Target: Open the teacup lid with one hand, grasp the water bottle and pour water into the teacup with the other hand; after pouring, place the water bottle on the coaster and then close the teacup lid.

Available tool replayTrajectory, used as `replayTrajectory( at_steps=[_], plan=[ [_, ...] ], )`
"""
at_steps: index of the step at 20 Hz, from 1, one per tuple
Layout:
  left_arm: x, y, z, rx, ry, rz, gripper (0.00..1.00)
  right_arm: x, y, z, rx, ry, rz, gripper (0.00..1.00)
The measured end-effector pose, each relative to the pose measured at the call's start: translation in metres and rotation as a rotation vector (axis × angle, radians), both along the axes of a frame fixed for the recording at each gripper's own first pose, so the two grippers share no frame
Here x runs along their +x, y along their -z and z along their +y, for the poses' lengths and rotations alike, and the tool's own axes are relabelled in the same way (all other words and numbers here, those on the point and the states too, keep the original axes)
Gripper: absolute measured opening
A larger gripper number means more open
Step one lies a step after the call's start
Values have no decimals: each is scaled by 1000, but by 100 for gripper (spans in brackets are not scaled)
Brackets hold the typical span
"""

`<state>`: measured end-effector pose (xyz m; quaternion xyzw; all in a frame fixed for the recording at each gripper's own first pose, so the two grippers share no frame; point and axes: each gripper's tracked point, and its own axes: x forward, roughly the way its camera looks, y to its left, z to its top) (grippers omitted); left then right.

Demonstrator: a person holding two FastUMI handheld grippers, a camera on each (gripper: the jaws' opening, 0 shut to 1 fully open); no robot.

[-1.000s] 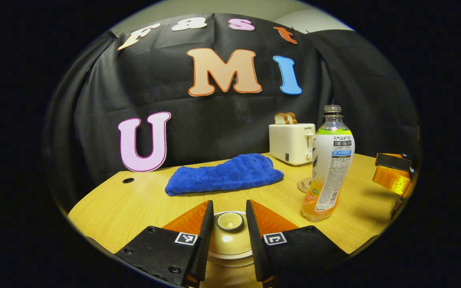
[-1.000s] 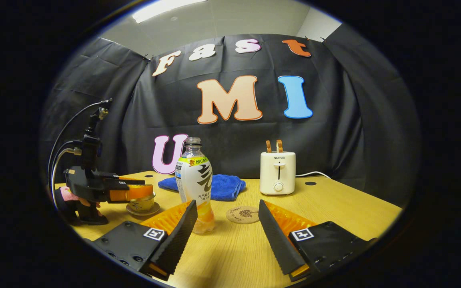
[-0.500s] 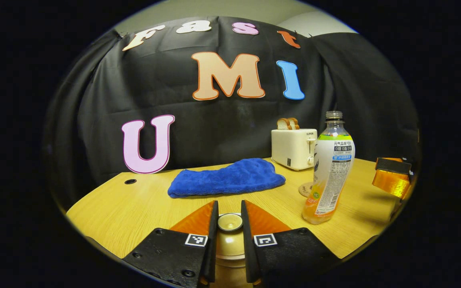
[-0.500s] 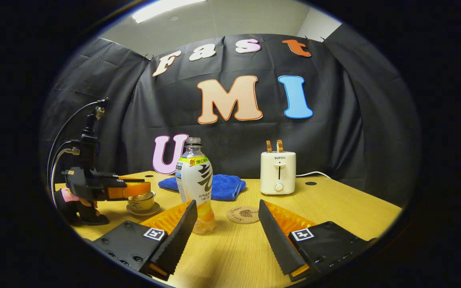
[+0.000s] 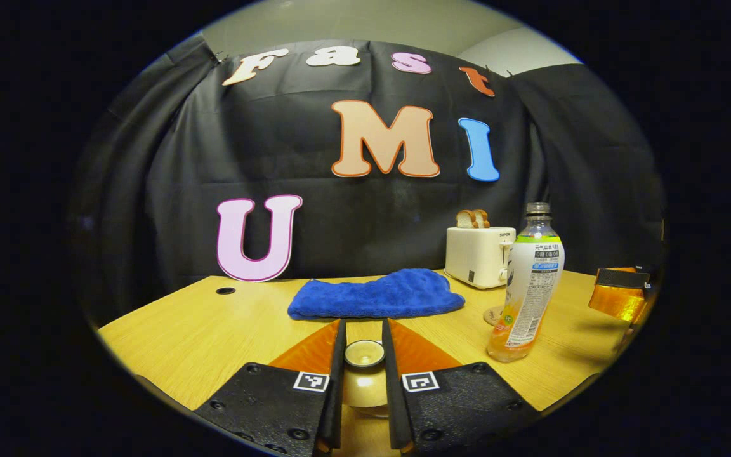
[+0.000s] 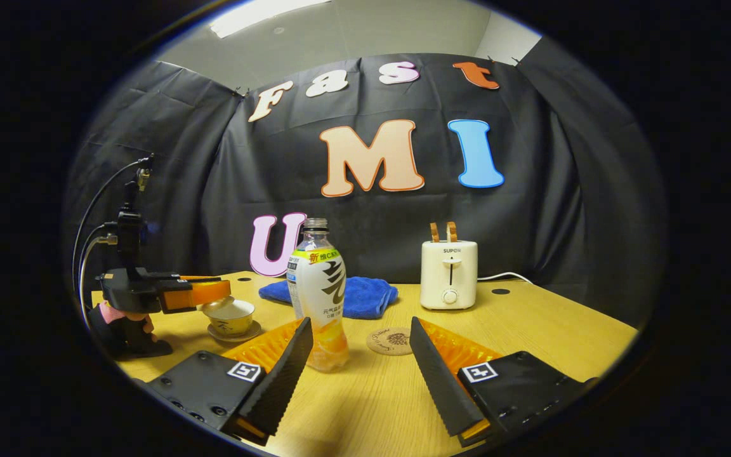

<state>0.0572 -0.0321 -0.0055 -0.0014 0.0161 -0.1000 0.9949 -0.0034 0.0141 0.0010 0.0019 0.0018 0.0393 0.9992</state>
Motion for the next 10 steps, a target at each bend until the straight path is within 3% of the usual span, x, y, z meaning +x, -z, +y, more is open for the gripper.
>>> replayTrajectory(
  at_steps=[2,4,6,7,8,9,10],
  plan=[
    [-6,-1,9,0,-25,-9,27,1,1,11,2,-51,2,100],
    [-13,-5,16,-5,-37,-27,27,1,3,27,5,-134,9,94],
    [-18,-4,24,-1,-57,-28,27,2,4,41,8,-210,14,94],
    [-21,-4,28,-2,-66,-32,27,4,5,44,8,-222,15,98],
    [-24,-4,31,0,-72,-31,27,8,4,42,8,-212,18,94],
    [-26,-5,33,0,-80,-34,27,12,5,42,8,-202,21,100],
    [-28,-6,36,1,-86,-34,27,17,6,42,9,-191,23,100]
  ],
)
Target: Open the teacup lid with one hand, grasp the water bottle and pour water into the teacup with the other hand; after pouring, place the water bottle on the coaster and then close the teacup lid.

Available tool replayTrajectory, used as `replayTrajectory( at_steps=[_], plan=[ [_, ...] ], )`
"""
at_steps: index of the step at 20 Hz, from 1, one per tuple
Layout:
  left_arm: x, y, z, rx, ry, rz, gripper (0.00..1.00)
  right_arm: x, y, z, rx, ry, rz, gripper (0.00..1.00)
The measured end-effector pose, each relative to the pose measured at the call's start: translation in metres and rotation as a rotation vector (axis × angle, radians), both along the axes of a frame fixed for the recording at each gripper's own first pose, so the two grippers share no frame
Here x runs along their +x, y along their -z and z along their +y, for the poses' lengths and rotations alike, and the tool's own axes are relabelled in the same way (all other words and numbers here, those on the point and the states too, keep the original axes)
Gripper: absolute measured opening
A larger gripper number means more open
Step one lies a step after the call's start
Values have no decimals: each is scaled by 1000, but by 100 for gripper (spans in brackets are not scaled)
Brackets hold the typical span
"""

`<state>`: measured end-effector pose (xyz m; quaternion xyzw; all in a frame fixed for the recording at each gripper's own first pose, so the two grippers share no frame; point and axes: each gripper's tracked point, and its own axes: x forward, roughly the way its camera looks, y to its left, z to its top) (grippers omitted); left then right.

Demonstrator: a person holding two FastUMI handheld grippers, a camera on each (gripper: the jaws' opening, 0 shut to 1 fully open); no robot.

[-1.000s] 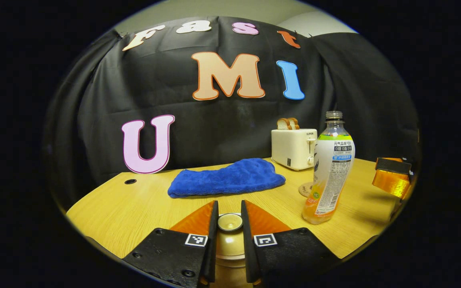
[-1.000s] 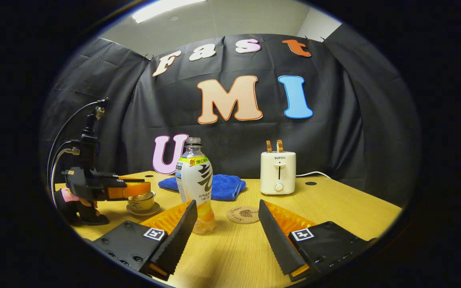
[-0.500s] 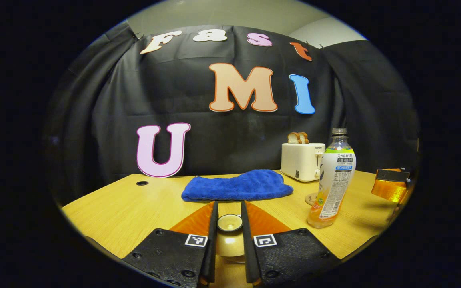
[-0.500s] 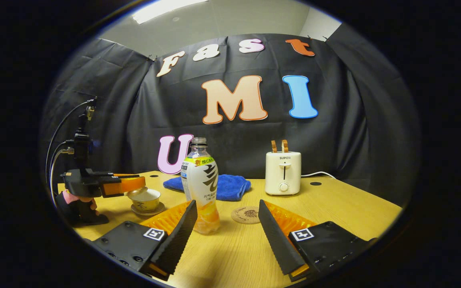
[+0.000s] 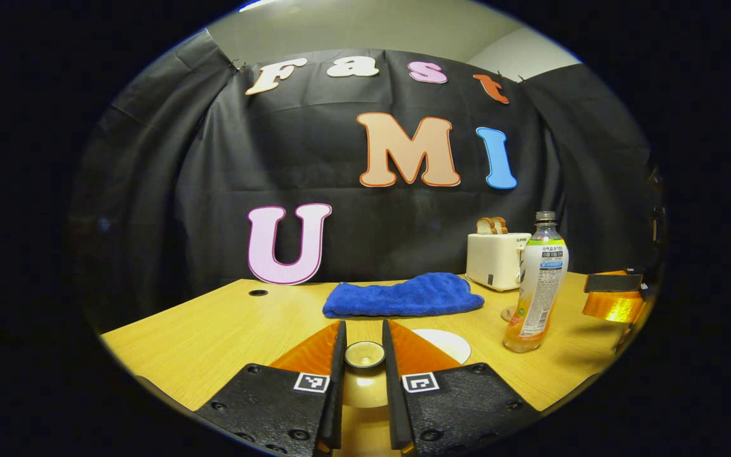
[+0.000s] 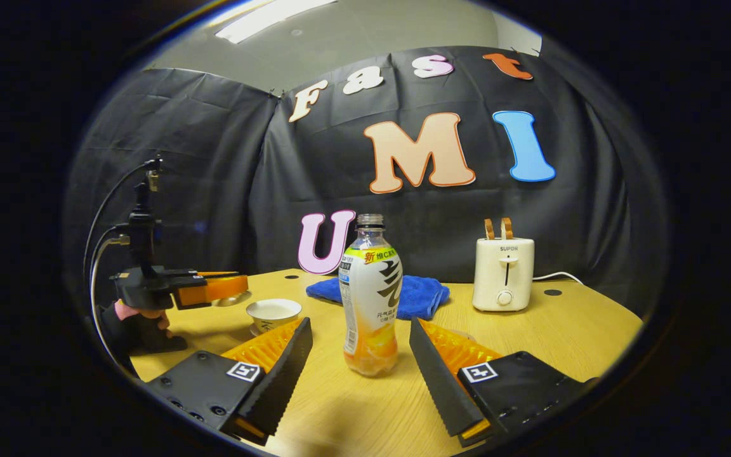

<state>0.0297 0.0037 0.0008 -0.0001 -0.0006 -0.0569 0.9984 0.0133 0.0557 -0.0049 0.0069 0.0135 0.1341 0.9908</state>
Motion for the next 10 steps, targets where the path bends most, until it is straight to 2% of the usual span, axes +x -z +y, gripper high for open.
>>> replayTrajectory(
  at_steps=[1,2,3,6,7,9,10],
  plan=[
    [-2,1,3,-1,-7,-1,27,4,0,1,-2,7,-1,94],
    [-4,0,6,-1,-13,-5,27,9,0,5,-4,-3,3,98],
    [-5,2,9,1,-22,-3,27,15,5,9,-7,-13,16,94],
    [-8,2,18,1,-43,-3,27,31,17,10,-25,-1,87,98],
    [-8,1,20,1,-45,-2,27,35,20,10,-33,9,108,94],
    [-9,1,22,1,-39,-4,27,43,24,12,-48,18,133,98],
    [-8,1,24,2,-38,-4,27,48,27,12,-58,23,145,94]
  ],
)
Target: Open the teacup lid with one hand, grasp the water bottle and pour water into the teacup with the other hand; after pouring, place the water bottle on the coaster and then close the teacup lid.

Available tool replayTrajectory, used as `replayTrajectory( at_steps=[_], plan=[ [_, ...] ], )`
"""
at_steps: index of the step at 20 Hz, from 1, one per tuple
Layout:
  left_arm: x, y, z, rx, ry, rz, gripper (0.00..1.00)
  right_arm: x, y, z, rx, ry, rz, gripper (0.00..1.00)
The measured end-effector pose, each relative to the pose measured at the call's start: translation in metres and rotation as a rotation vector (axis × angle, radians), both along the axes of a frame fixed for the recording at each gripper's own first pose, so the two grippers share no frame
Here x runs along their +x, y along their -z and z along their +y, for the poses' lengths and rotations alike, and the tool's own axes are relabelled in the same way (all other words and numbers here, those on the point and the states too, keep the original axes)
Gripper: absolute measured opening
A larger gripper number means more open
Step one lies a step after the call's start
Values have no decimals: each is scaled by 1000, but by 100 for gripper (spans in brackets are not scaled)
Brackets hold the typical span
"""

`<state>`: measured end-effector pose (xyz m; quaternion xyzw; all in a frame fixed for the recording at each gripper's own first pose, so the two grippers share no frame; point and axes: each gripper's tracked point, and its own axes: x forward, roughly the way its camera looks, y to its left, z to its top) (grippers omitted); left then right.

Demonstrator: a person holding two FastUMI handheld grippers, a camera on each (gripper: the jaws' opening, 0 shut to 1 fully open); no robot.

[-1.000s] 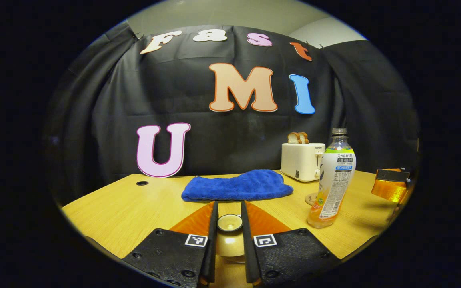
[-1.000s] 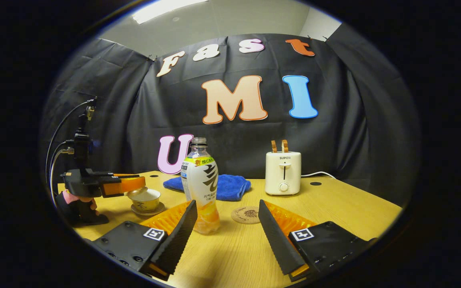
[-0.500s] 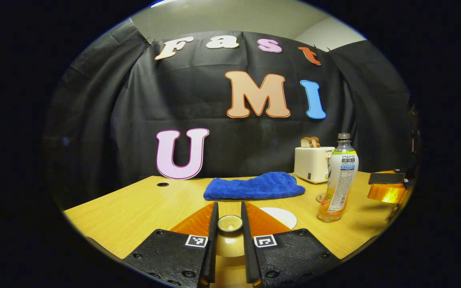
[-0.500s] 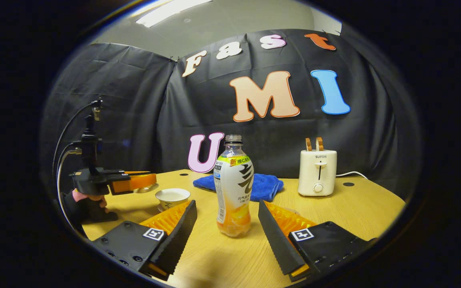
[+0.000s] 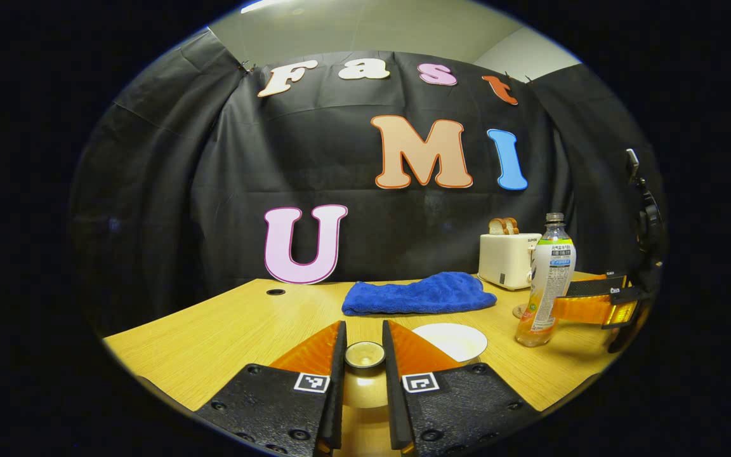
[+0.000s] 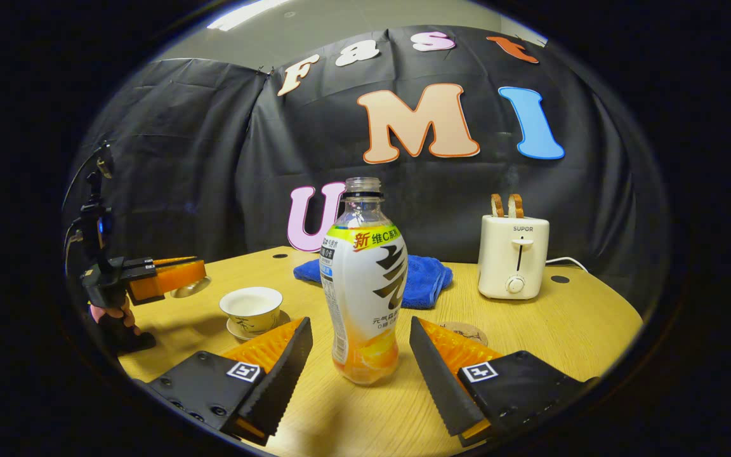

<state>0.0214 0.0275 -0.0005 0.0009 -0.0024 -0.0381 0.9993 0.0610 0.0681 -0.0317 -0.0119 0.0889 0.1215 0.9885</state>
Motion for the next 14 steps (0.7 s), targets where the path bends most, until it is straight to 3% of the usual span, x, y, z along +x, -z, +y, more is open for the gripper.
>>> replayTrajectory(
  at_steps=[2,4,5,9,12,14],
  plan=[
    [1,0,8,0,-10,1,27,8,4,-1,-20,23,19,98],
    [0,2,16,0,-18,1,27,14,6,0,-35,39,31,94],
    [1,1,18,0,-18,2,27,18,7,1,-39,44,33,100],
    [1,2,23,0,-10,1,27,29,7,5,-66,42,20,94],
    [2,0,25,-1,-1,1,27,35,11,10,-100,29,42,98],
    [2,2,29,-1,-2,1,27,36,13,12,-124,29,49,92]
  ],
)
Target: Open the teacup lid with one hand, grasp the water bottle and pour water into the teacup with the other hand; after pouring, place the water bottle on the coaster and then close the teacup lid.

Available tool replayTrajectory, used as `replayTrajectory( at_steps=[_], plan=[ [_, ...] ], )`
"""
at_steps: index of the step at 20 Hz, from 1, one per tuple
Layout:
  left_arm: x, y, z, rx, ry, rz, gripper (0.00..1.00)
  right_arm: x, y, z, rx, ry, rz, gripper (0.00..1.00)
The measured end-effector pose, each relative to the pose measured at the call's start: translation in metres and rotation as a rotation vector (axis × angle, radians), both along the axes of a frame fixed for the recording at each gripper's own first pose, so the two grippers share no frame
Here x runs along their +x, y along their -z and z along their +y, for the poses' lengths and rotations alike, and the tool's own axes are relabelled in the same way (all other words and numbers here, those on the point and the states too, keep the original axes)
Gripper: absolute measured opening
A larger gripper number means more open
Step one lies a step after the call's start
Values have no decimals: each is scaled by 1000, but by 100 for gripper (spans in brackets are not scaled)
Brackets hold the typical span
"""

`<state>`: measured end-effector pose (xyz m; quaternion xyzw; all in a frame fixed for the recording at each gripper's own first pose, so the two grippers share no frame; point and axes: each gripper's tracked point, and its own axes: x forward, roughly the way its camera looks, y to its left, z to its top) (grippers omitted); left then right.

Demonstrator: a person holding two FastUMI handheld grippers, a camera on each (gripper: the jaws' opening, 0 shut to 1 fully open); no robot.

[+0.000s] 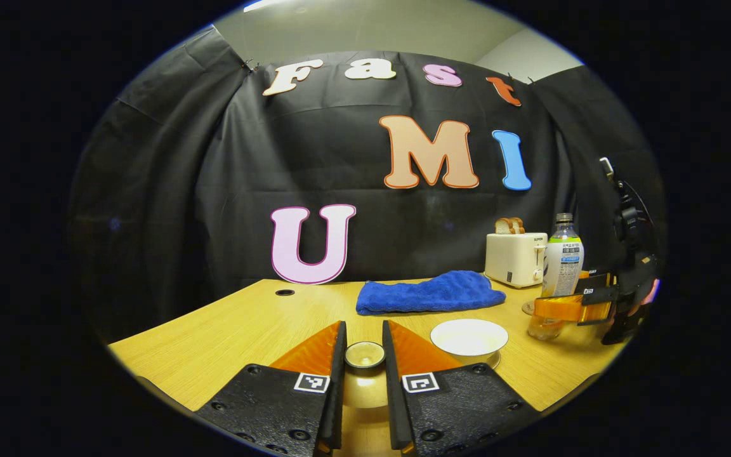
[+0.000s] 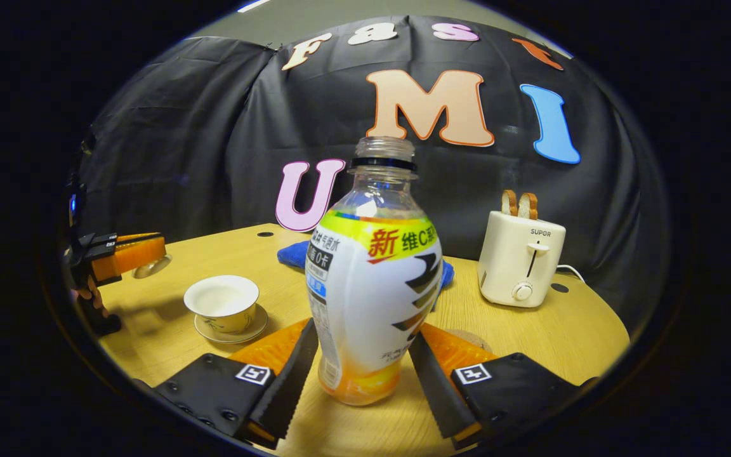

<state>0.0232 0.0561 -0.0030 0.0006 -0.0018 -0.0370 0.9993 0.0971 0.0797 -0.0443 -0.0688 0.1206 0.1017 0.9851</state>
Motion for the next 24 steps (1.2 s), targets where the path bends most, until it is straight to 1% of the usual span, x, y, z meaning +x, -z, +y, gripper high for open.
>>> replayTrajectory(
  at_steps=[2,3,5,6,9,13,19,22,24],
  plan=[
    [1,-1,2,0,-4,0,27,0,-1,-2,-18,5,-7,76],
    [1,-1,3,-1,-7,-1,27,0,0,-3,-31,9,-10,72],
    [1,-1,4,-1,-7,-1,27,-1,-2,-10,-94,49,-26,65],
    [1,0,4,-1,-4,0,26,-4,-2,-12,-124,56,-25,65],
    [0,1,4,-2,-4,0,27,-14,-7,-11,-185,62,-17,65],
    [0,0,4,-2,-6,0,27,-19,-40,-18,-290,85,-74,65],
    [1,1,4,-3,-7,-1,27,-6,-87,-33,-505,134,-167,65],
    [2,1,3,-4,-7,0,27,-2,-105,-28,-617,125,-218,65],
    [2,1,3,-4,-8,0,27,0,-107,-23,-697,113,-238,64]
  ],
)
